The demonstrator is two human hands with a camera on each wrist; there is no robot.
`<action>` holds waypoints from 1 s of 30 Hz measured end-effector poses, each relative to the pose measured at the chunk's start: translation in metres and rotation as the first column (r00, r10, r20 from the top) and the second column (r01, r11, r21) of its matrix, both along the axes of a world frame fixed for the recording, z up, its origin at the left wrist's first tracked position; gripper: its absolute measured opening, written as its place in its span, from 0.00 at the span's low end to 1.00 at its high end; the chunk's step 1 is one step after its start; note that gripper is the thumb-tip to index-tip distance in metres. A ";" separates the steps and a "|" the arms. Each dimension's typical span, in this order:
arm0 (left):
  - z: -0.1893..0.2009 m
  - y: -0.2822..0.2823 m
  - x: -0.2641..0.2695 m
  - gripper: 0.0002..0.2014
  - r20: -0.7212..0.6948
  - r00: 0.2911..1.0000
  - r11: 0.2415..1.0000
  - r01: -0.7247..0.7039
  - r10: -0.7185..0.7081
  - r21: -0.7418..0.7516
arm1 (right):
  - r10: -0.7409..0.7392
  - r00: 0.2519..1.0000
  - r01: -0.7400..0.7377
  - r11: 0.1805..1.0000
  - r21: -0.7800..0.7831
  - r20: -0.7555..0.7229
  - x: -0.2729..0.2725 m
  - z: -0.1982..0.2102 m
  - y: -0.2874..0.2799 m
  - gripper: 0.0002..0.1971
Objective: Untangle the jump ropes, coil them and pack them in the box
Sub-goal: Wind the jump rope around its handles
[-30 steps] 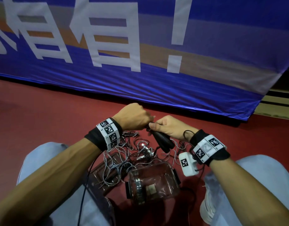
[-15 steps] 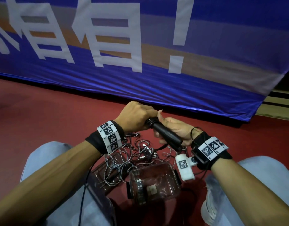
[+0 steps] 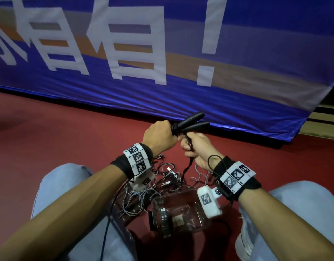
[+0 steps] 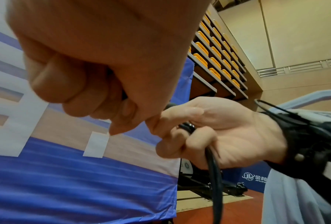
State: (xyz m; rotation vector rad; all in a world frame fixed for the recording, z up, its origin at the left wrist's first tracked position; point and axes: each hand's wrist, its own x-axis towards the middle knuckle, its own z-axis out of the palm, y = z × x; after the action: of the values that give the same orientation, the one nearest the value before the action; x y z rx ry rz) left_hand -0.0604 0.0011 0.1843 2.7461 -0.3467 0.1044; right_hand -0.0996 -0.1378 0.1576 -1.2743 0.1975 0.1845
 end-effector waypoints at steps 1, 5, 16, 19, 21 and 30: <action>-0.001 0.000 0.001 0.18 -0.012 1.000 1.000 -0.013 0.013 0.015 | -0.004 1.000 0.003 1.000 -0.017 -0.020 0.000 -0.001 0.001 0.16; -0.005 -0.003 0.005 0.15 -0.055 0.998 0.996 -0.035 0.040 0.086 | 0.079 0.995 -0.091 0.966 -0.243 -0.061 -0.004 -0.006 0.002 0.07; -0.011 -0.015 0.002 0.11 -0.128 0.990 0.957 -0.015 0.055 0.290 | 0.364 0.914 0.035 0.368 -0.929 0.178 -0.016 -0.012 -0.019 0.15; -0.012 -0.015 -0.001 0.14 -0.138 0.990 0.932 0.025 0.027 0.363 | 0.498 0.845 0.145 0.136 -0.980 0.194 -0.016 -0.009 -0.025 0.10; -0.013 -0.015 -0.002 0.14 -0.139 0.990 0.917 0.063 -0.008 0.393 | 0.552 0.812 0.181 0.074 -0.981 0.191 -0.017 -0.007 -0.030 0.13; -0.001 -0.011 0.000 0.12 -0.070 0.955 0.757 0.273 -0.289 0.594 | 0.575 0.784 0.301 -0.025 -0.953 0.233 -0.013 0.010 -0.039 0.21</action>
State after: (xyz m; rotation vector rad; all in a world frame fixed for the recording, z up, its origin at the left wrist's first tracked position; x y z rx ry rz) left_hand -0.0602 -0.0097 0.1834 3.2669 -0.9443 -0.0650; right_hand -0.1125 -0.1772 0.1678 -2.8732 -0.5708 -0.3195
